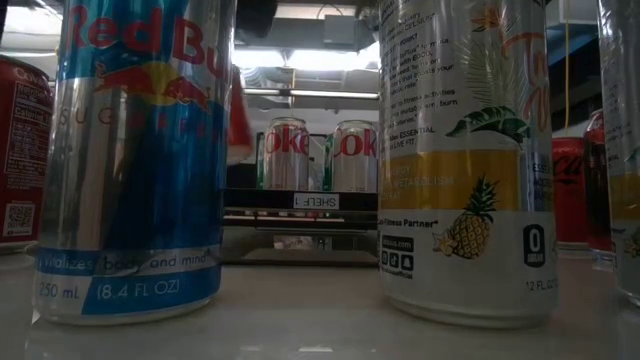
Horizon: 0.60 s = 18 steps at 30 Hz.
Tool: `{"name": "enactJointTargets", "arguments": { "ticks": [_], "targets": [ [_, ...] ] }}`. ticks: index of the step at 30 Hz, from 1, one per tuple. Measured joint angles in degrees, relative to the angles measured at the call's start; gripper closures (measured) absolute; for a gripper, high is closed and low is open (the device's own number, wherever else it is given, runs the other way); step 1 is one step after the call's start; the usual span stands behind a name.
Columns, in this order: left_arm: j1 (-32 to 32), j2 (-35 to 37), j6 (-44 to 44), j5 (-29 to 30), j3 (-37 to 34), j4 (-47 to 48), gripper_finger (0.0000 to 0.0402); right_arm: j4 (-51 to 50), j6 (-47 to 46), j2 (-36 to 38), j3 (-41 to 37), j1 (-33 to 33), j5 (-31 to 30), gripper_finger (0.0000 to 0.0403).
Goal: Place canned beverage on shelf
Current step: Put the left black soda can on the shelf
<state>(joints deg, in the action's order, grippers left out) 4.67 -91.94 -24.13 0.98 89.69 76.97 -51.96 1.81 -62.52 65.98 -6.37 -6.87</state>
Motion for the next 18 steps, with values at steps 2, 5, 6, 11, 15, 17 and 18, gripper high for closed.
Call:
{"name": "enactJointTargets", "arguments": {
  "ticks": [2,5,6,11,15,17,18],
  "targets": [
    [1.81,0.02,2.13,0.04,1.24,-0.41,0.0119,0.00,0.01,0.00,0.00,0.00,0.00,0.0047],
    [3.40,-0.63,4.17,0.27,3.15,-0.89,0.0119,0.02,-0.01,0.00,0.00,0.00,0.00,0.0047],
    [3.63,-0.74,4.91,0.30,3.47,-1.13,0.0119,0.02,-0.01,0.00,0.00,0.00,0.00,0.0047],
    [3.42,-3.48,7.46,-1.13,4.34,-3.15,0.0119,0.24,0.01,0.00,0.00,0.00,0.01,0.0047],
    [3.23,-5.94,9.80,-2.19,4.35,-3.00,0.0119,1.17,0.01,-0.28,0.00,0.00,0.02,0.0047],
    [3.25,-6.97,11.07,-2.19,4.35,-2.91,0.0119,1.37,0.00,-0.44,0.00,0.00,0.00,0.0047],
    [3.25,-7.45,11.37,-2.01,4.35,-2.97,0.0119,1.27,0.01,-0.48,0.00,0.00,0.02,0.0047]
  ]
}}
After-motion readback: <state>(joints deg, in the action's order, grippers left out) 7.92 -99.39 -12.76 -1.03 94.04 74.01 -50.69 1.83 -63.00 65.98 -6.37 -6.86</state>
